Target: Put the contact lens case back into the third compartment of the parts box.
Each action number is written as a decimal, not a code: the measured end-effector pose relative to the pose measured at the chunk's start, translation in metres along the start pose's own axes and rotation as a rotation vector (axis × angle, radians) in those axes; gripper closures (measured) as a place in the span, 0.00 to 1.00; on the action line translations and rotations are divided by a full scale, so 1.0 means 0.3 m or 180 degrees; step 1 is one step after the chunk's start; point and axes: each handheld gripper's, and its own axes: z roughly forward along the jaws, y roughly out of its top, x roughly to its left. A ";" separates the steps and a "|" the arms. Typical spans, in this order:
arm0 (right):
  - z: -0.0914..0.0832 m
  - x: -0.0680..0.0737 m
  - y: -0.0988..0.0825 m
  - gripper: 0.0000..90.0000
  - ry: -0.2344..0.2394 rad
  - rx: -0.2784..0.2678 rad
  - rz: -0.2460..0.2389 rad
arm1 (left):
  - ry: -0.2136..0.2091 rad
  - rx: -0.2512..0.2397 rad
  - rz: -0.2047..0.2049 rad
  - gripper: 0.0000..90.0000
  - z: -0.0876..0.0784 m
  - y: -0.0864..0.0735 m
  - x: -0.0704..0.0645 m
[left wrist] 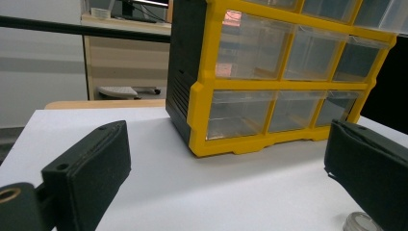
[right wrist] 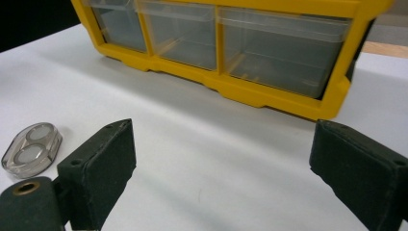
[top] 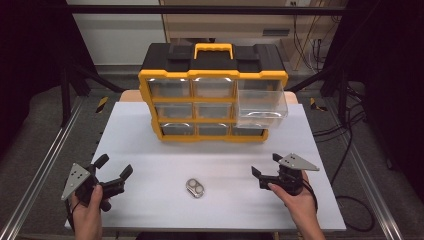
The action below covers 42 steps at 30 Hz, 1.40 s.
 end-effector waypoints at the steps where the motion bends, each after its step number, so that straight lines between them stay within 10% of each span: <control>1: 0.005 0.007 0.000 0.09 0.0009 0.0018 -0.0011 | 0.0002 -0.0003 -0.0002 0.02 0.000 0.000 0.000; 10: 0.039 0.068 0.011 0.09 -0.0075 0.0091 -0.0031 | 0.0003 -0.0012 0.0002 0.02 -0.002 0.002 0.000; 42: 0.245 0.350 0.089 0.10 0.0714 0.0958 -0.0459 | 0.0007 -0.0018 0.0012 0.02 -0.006 0.001 0.001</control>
